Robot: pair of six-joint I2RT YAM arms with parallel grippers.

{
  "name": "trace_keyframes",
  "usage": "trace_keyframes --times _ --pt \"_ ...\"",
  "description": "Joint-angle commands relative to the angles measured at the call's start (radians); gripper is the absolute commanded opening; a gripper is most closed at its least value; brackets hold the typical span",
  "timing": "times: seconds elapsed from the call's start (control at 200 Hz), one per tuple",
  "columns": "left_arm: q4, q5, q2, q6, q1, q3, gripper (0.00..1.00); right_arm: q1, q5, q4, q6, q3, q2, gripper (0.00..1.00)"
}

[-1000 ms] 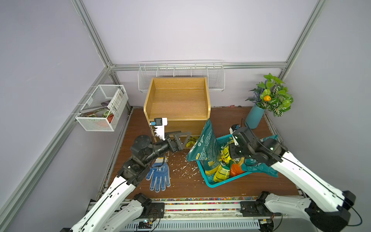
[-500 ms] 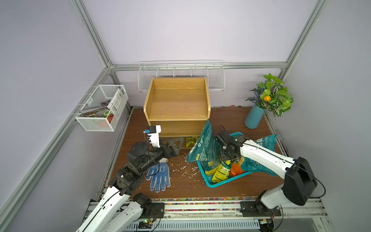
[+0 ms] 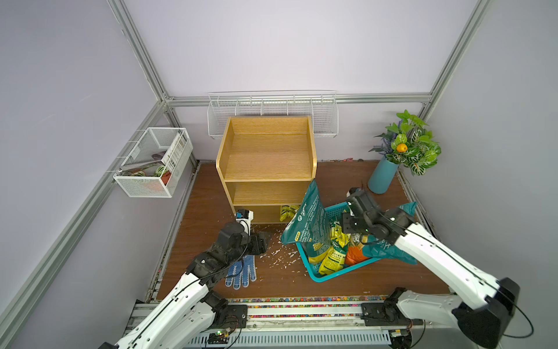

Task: Take down the fertilizer bag from the shelf
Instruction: Place the fertilizer bag in the storage box, then pick up the fertilizer bag from the shelf.

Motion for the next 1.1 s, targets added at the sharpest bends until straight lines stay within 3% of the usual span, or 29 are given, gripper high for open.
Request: trace_keyframes --times 0.0,0.085,0.21,0.34,0.565,0.725,1.095 --pt "0.153 0.016 0.067 -0.004 0.002 -0.006 0.66 -0.004 0.006 0.008 -0.006 0.029 -0.049 0.51" --pt "0.226 0.030 0.145 -0.065 0.002 -0.001 0.61 -0.003 0.001 0.017 -0.004 0.039 -0.070 0.51" --pt "0.453 0.077 0.245 -0.350 0.002 -0.066 0.59 -0.003 0.005 0.027 0.000 0.037 -0.083 0.52" --pt "0.674 -0.036 0.334 -0.548 0.002 -0.145 0.57 -0.004 -0.004 0.036 0.001 0.028 -0.089 0.52" --pt "0.800 -0.137 0.497 -0.505 0.003 -0.099 0.57 -0.004 -0.014 0.030 -0.015 0.025 -0.083 0.53" --pt "0.984 -0.077 0.675 -0.553 0.003 -0.072 0.57 -0.004 -0.014 0.026 -0.016 0.022 -0.084 0.53" --pt "1.101 -0.005 0.936 -0.568 0.002 0.048 0.59 -0.003 0.018 -0.004 -0.030 0.027 -0.124 0.53"
